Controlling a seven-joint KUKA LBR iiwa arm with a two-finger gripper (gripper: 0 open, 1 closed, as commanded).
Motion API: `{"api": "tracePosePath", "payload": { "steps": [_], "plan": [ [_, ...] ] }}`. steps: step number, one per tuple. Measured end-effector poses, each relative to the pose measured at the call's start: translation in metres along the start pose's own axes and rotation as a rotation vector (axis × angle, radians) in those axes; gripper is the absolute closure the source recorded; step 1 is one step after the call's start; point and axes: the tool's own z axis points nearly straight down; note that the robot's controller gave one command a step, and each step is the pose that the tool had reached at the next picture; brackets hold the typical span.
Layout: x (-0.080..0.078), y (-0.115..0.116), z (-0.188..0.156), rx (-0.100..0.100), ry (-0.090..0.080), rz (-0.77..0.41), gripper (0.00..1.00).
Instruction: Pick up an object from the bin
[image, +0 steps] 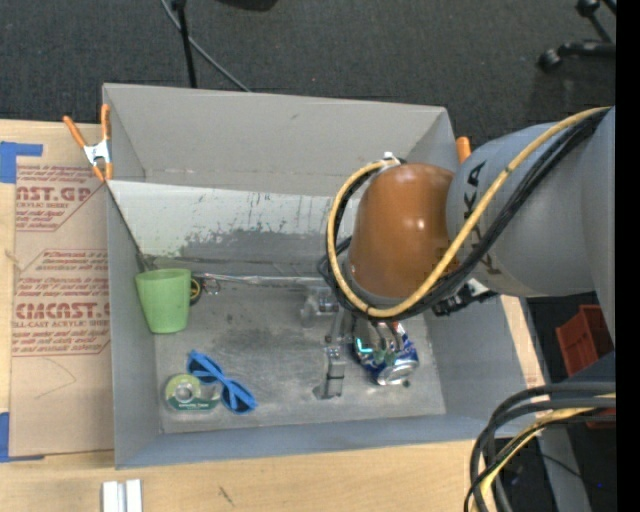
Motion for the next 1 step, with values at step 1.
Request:
{"api": "tracePosePath", "payload": {
  "steps": [1],
  "plan": [
    [-0.0348,0.0505,0.0919,-0.002,-0.003,-0.009,0.00]
  ]
}}
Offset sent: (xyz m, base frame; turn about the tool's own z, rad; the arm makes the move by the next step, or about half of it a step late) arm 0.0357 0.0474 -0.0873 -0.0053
